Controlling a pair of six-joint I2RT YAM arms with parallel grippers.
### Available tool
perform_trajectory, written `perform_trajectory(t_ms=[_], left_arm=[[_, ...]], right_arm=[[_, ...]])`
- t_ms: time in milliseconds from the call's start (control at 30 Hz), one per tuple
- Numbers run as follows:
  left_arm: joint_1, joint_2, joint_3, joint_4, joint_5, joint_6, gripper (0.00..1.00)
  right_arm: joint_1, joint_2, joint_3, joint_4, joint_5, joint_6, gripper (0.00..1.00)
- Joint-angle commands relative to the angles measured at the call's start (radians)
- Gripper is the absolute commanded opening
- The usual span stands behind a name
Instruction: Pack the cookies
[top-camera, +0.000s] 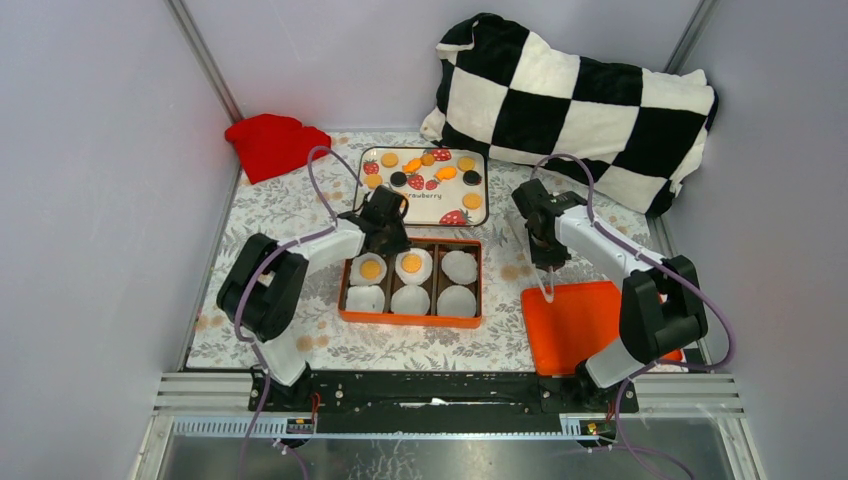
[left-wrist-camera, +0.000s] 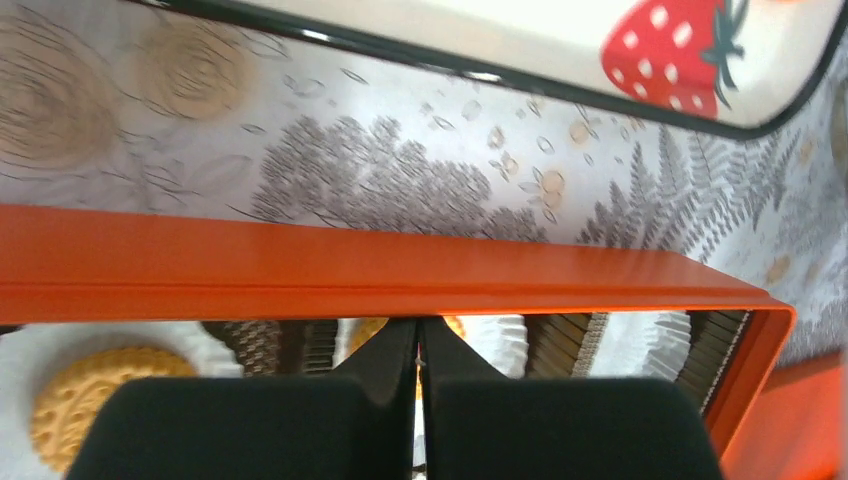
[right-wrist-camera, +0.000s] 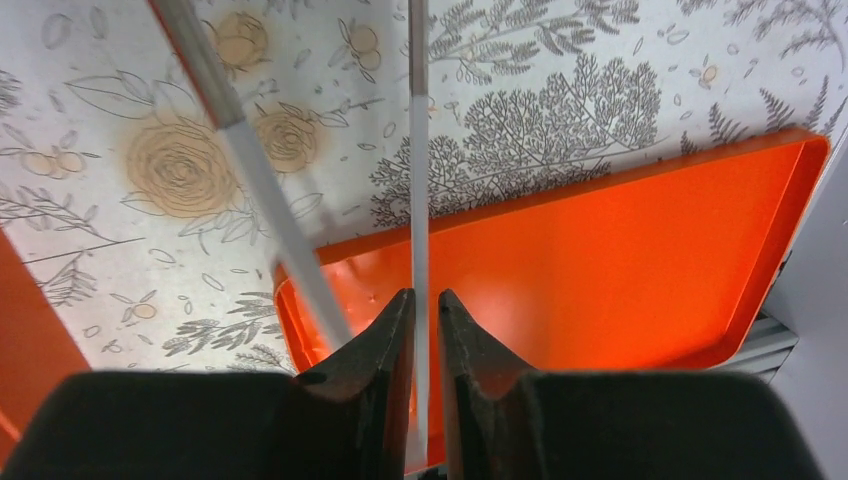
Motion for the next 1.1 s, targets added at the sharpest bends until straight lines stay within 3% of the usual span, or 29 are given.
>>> perform_trajectory(t_ms=[0, 200, 333, 600, 833, 1067], left_arm=[[0.051, 0.035, 0.022, 0.056, -0.027, 0.019, 0.00], [0.049, 0.043, 0.026, 0.114, 0.065, 0.043, 0.00], [0.016, -0.048, -0.009, 0.148, 0.096, 0.049, 0.00], [-0.090, -0.308, -0.047, 0.110, 0.062, 0.032, 0.00], [-0.120, -0.463, -0.053, 0.027, 0.017, 0.035, 0.00], [-0.121, -0.563, -0.078, -0.037, -0.039, 0.053, 0.00]], right_arm=[[-0.031, 0.018, -0.033, -0.031, 0.004, 0.018, 0.22], [-0.057, 0.049, -0.091, -0.015, 0.008, 0.026, 0.22], [-0.059, 0.038, -0.071, -0.021, 0.068, 0.052, 0.38], [-0.059, -0.056, -0.019, 0.012, 0.019, 0.055, 0.75], [-0.087, 0.127, 0.008, 0.067, -0.040, 0.040, 0.77], [-0.213, 0.221, 0.001, 0.143, -0.070, -0.009, 0.77]])
